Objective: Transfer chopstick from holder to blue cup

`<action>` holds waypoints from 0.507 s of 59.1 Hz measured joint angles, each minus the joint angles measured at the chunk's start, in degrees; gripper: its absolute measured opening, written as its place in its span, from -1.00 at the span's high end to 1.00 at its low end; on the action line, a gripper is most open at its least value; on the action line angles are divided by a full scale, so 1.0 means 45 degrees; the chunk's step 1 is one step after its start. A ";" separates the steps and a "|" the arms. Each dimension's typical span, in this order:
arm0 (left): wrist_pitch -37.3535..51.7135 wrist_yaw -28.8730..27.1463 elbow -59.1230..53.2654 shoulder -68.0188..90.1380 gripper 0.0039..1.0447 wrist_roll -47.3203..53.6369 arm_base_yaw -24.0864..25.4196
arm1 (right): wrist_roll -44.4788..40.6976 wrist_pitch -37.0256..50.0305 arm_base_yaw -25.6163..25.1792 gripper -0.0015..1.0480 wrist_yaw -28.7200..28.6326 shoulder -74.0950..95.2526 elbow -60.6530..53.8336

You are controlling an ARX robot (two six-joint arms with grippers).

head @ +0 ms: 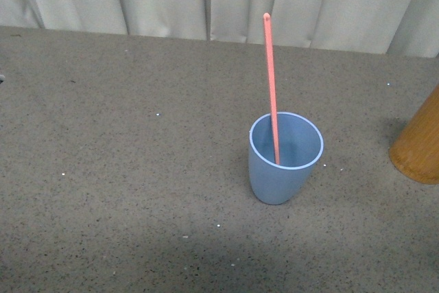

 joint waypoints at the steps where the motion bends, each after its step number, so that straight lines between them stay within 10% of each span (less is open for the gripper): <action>1: 0.0000 0.0000 0.0000 0.0000 -0.88 0.0005 0.0000 | 0.0000 -0.0228 0.0000 0.74 0.0000 -0.0267 0.0000; 4: 0.0000 0.0000 0.0000 0.0000 -0.88 0.0000 0.0000 | -0.0049 -0.1598 -0.0005 0.98 -0.0010 -0.2011 0.0000; 30: 0.0000 -0.0005 0.0000 0.0000 -0.88 0.0005 0.0000 | -0.0102 -0.5892 -0.0010 0.98 -0.0049 -0.6280 0.0010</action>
